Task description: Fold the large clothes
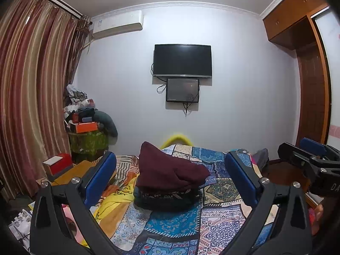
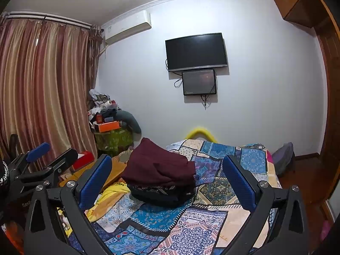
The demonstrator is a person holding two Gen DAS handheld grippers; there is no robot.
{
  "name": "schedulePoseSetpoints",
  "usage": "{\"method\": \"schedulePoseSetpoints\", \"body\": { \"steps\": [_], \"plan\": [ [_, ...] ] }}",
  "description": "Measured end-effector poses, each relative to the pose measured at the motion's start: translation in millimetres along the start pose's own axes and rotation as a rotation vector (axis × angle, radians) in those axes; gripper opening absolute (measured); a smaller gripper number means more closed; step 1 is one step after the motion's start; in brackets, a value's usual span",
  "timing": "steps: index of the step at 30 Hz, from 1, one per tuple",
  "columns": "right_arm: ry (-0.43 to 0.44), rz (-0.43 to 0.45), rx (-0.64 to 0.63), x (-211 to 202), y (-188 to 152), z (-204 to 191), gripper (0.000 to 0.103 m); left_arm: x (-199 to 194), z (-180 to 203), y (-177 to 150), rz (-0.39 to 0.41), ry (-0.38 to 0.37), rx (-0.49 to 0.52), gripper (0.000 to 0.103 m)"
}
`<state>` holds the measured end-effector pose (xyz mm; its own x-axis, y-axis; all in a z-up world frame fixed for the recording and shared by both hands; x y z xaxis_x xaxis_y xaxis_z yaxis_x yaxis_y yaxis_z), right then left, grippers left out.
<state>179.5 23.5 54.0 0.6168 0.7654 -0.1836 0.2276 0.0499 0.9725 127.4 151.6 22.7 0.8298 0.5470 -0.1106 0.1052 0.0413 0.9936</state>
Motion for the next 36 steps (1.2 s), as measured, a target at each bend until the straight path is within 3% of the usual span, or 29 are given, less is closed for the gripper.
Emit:
{"method": "schedulePoseSetpoints", "body": {
  "steps": [36],
  "plan": [
    [-0.004, -0.023, -0.008, 3.8, -5.2, 1.9, 0.103, 5.7, 5.4, -9.8, -0.045, -0.022, -0.012, 0.103]
  ]
}}
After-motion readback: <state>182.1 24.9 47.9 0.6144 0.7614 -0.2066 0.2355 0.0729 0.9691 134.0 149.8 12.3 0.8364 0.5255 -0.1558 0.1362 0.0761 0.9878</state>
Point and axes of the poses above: each gripper's, at about its wrist camera, not at the fingertips, and x roughly the way its jaws point, z to its right, y to its top, the point moved 8 cm from there along x, roughly the way its jaws point, and after that the axes turned 11 degrees about y, right-handed, at the moved point
